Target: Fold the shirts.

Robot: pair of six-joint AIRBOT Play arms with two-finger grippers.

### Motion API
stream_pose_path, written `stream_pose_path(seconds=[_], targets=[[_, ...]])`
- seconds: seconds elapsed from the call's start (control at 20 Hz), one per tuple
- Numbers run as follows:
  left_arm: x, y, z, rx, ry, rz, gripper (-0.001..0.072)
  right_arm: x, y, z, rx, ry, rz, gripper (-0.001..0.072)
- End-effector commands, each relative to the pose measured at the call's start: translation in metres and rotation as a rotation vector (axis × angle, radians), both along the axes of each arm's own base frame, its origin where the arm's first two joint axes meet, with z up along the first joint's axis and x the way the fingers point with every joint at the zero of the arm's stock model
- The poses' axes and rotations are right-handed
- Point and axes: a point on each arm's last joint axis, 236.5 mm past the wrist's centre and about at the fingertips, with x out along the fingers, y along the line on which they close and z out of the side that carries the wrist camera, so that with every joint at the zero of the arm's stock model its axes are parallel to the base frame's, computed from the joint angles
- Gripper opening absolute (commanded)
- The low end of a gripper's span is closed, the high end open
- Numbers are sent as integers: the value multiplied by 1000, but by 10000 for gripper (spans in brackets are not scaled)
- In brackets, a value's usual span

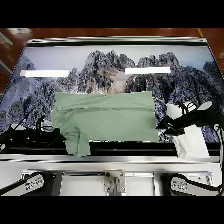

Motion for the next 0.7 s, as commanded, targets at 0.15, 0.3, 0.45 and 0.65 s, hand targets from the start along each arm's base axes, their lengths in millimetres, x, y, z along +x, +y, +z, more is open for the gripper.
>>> stream_pose_path(seconds=[0.15, 0.3, 0.45, 0.65], targets=[[1, 3, 25, -41, -54, -14, 47, -16, 10, -32, 9, 19, -86, 668], [-2, 0, 28, -56, -49, -32, 47, -8, 10, -39, -33, 4, -110, 667], [-2, -1, 28, -56, -49, -34, 47, -1, 19, -46, -93, -24, -75, 664], [7, 4, 33, -44, -73, -35, 47, -6, 37, -48, -113, -25, 1, 260]])
